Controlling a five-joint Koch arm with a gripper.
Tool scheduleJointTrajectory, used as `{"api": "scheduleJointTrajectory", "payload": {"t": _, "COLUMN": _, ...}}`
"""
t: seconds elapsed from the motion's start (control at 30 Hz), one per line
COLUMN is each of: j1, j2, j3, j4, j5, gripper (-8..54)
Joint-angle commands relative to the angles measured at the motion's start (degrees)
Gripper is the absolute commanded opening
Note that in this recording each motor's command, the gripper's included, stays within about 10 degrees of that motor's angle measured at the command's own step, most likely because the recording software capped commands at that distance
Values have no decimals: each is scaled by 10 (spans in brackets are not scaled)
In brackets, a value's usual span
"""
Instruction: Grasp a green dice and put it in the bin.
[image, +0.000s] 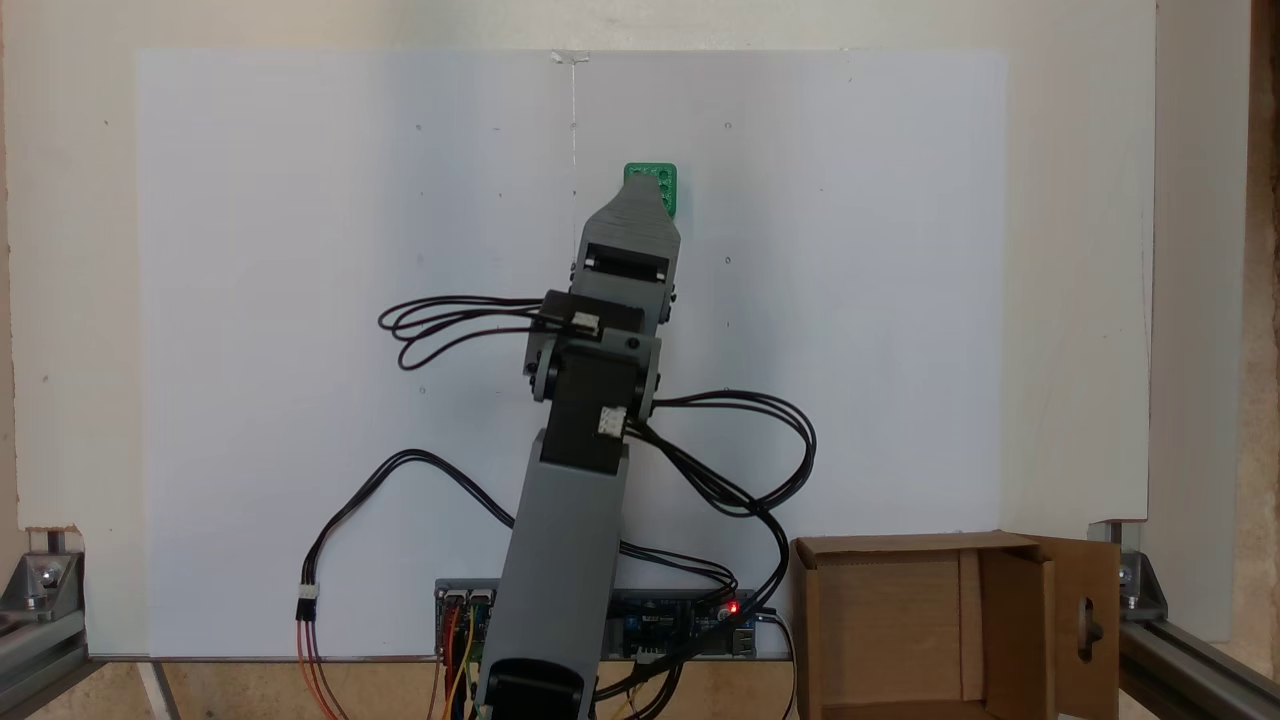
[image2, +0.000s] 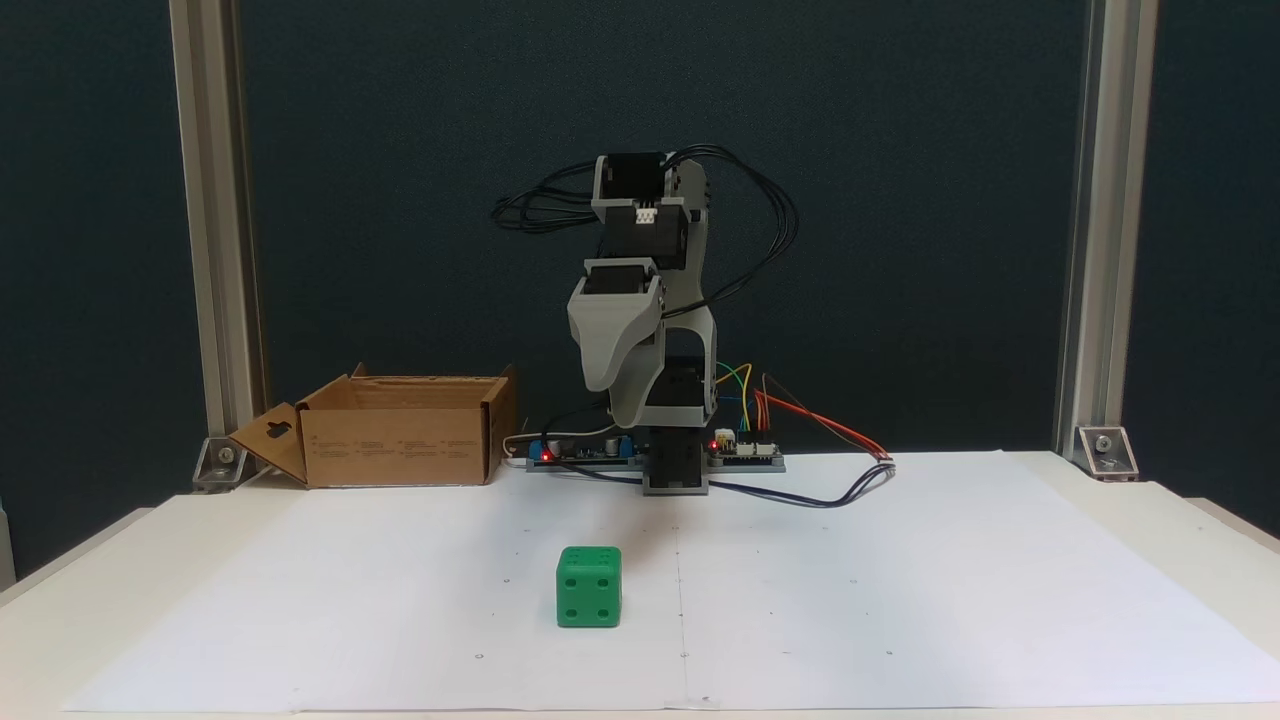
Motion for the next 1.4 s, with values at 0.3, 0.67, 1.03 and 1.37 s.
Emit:
{"api": "scheduleJointTrajectory", "payload": {"t": 0.3, "j1": 10, "j2": -102, "j3": -156, "j4": 69, "j5": -97, "gripper": 434}}
{"api": "scheduleJointTrajectory", "payload": {"t": 0.67, "j1": 16, "j2": -133, "j3": -164, "j4": 90, "j5": -164, "gripper": 438}}
{"api": "scheduleJointTrajectory", "payload": {"t": 1.03, "j1": 20, "j2": -187, "j3": -190, "j4": 92, "j5": -165, "gripper": 437}}
{"api": "scheduleJointTrajectory", "payload": {"t": 1.37, "j1": 20, "j2": -228, "j3": -211, "j4": 91, "j5": -160, "gripper": 437}}
